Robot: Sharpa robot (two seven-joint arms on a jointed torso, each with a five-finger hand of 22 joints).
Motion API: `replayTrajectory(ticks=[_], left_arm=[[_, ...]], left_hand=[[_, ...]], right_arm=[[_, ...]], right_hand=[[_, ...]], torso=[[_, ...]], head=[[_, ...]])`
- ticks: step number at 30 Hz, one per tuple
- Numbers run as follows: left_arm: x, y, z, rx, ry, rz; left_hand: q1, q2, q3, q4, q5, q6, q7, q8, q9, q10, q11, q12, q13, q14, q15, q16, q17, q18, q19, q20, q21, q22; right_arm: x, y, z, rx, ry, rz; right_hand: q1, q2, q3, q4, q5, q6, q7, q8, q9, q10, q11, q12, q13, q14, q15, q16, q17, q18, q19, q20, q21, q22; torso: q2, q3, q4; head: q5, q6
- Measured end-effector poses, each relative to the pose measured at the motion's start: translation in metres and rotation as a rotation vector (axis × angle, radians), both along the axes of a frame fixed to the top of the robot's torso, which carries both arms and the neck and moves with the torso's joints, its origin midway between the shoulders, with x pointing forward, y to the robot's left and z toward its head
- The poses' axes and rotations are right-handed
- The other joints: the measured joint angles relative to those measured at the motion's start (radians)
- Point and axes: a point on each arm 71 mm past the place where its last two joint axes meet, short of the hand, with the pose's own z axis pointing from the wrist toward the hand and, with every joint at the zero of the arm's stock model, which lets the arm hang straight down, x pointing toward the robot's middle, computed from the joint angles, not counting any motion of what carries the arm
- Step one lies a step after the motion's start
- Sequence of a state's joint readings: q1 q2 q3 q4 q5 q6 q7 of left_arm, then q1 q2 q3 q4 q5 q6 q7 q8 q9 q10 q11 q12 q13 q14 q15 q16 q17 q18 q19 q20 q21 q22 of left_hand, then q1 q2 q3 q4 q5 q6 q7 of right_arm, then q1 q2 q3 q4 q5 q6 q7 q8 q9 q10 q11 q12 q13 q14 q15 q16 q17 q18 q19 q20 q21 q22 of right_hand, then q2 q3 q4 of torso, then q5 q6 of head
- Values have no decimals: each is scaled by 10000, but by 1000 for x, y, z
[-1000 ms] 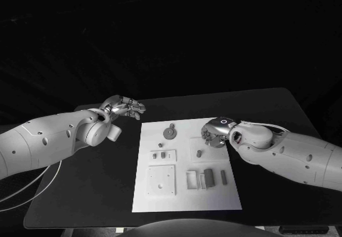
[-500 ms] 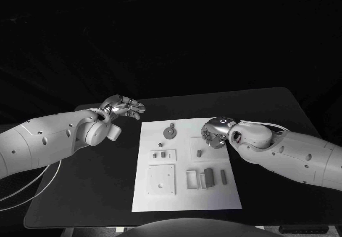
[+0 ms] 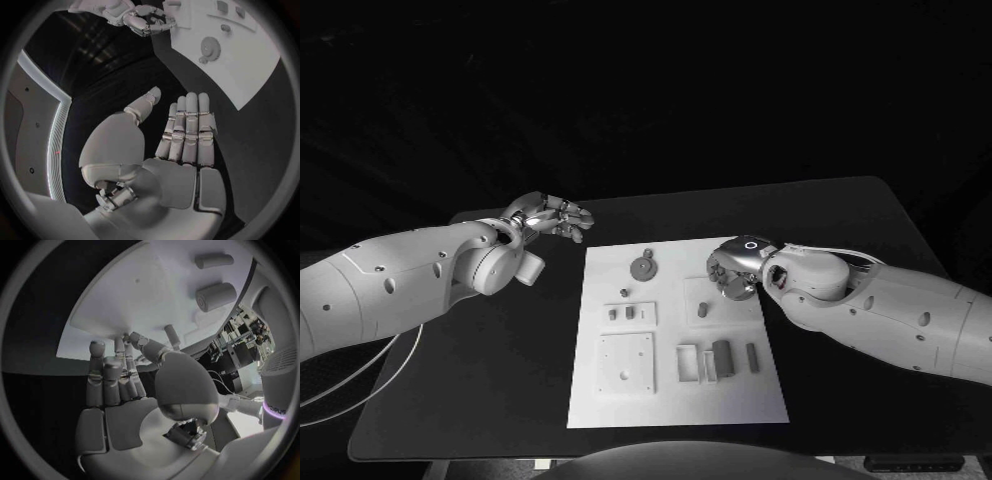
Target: Assemble the parts on the task board
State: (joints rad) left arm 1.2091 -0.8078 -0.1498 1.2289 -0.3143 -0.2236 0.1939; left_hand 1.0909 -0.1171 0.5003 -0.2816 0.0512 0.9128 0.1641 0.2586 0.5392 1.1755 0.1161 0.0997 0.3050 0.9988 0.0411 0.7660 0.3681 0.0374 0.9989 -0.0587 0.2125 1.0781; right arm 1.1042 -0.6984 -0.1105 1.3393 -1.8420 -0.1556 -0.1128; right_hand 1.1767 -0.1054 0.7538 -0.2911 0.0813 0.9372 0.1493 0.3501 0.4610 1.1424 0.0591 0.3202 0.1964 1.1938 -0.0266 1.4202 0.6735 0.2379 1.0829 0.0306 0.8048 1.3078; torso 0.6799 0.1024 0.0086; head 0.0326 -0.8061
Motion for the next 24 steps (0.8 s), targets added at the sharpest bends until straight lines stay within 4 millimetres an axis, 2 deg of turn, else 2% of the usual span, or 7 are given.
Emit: replayTrajectory(ticks=[4, 7, 12, 15, 24], left_arm=[[0, 0, 0, 23, 1, 0], [0, 0, 0, 39, 1, 0], [0, 1, 0, 59, -2, 10], [0, 1, 0, 67, -3, 14], [0, 1, 0, 89, -6, 32]], left_hand=[[0, 0, 0, 0, 0, 0, 0, 0, 0, 0, 0, 0, -9, 0, 0, 0, 39, -3, 4, 4, 0, 0], [0, 0, 0, 0, 0, 0, 0, 0, 0, 0, 0, 0, -9, 0, 0, 0, 63, -3, 36, 36, 0, 0], [68, 12, 0, 0, 0, 0, 0, 39, -9, 0, 0, 0, -9, 62, -21, 0, 116, -5, 61, 12, 0, 16], [80, 0, 0, 0, 0, 0, 0, 39, -9, 0, 0, 0, -18, 92, -19, 0, 139, -69, 94, -21, 0, 23], [80, 0, 0, 0, 0, 0, 0, 39, -18, 0, -1, 0, -17, 117, -45, 0, 177, -70, 130, 14, 0, 37]], right_arm=[[0, 0, 0, -45, -75, 32], [-1, 1, 0, -71, -132, 56], [-1, 1, -1, -81, -222, 81], [-2, 0, -1, -82, -261, 93], [-3, 0, -1, -76, -326, 119]], right_hand=[[19, 19, 0, 0, 0, 290, -164, 149, 106, 130, -127, 18, 99, 107, -86, 0, 0, 0, 55, -50, 44, 0], [60, 60, 0, 0, 0, 396, -236, 156, 151, 148, -111, 96, 185, 148, -132, 0, 1, -2, 114, -78, 44, 0], [74, 143, -1, 0, -2, 476, -255, 212, 193, 178, -115, 119, 297, 205, -207, 0, 1, -63, 202, -132, 83, 0], [66, 176, -1, 0, -9, 573, -284, 262, 226, 180, -115, 119, 308, 247, -251, 0, 1, -65, 215, -142, 119, 0], [81, 191, 11, 13, -16, 620, -332, 266, 297, 193, -127, 148, 376, 268, -275, 0, 1, -77, 275, -169, 119, 0]], torso=[[0, 0, 0], [0, 5, -1], [1, 7, 0], [1, 11, 0], [1, 8, 0]], head=[[-12, -14], [-20, -19], [-33, -37], [-38, -45], [-53, -51]])
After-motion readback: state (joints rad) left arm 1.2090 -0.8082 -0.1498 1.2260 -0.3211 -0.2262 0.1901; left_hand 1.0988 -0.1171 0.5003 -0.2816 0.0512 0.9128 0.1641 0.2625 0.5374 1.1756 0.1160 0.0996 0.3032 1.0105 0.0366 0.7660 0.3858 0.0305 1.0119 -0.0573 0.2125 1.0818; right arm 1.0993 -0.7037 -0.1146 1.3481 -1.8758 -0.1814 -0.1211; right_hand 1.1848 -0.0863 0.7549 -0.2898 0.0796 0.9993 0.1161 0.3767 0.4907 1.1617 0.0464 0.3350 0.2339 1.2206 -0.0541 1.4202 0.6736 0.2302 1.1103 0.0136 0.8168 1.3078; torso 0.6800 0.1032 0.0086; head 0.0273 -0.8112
